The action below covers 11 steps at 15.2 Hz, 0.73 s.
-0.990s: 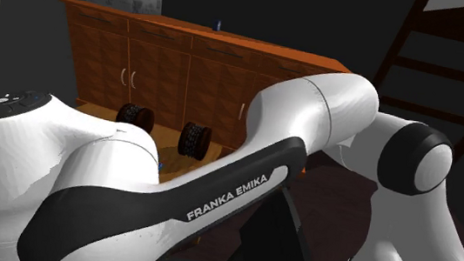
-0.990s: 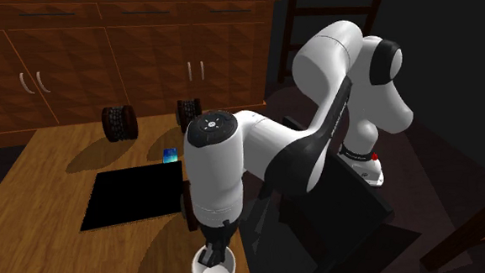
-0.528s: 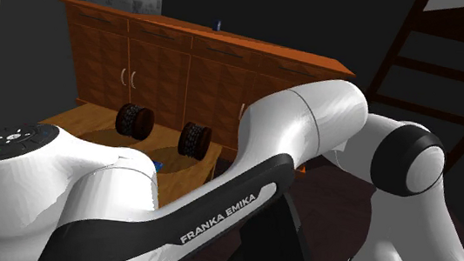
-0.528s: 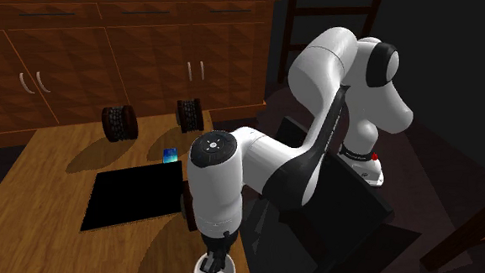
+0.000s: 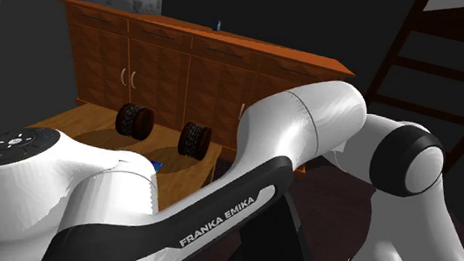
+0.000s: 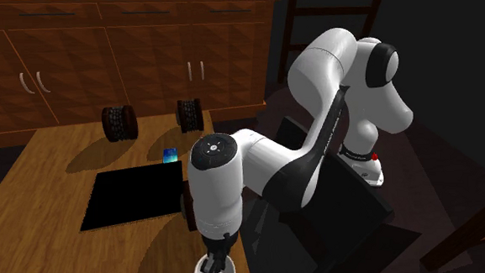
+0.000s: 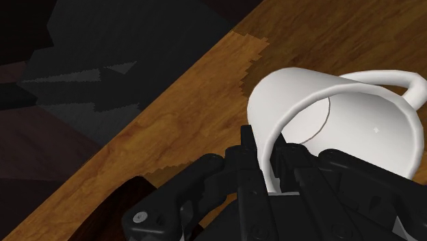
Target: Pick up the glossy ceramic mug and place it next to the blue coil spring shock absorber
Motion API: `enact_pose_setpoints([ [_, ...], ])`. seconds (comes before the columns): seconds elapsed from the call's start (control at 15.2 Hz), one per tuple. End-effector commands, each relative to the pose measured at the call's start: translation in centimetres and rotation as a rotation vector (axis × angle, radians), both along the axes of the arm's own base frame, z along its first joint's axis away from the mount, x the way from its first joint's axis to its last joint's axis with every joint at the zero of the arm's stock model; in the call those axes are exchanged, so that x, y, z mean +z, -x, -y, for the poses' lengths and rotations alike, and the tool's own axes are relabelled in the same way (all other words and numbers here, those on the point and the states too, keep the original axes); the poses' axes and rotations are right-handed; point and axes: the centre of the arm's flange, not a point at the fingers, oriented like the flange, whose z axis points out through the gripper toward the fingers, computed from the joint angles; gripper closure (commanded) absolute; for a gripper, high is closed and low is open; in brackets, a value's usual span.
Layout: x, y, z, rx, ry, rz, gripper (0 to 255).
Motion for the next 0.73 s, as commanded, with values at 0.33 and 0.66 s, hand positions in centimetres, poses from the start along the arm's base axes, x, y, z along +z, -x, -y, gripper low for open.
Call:
enact_pose_setpoints([
  [0.33,0.0,0.0,0.0,0.000,0.000,0.000,0],
  [0.66,5.0,-0.2,0.3,0.000,0.000,0.000,0],
])
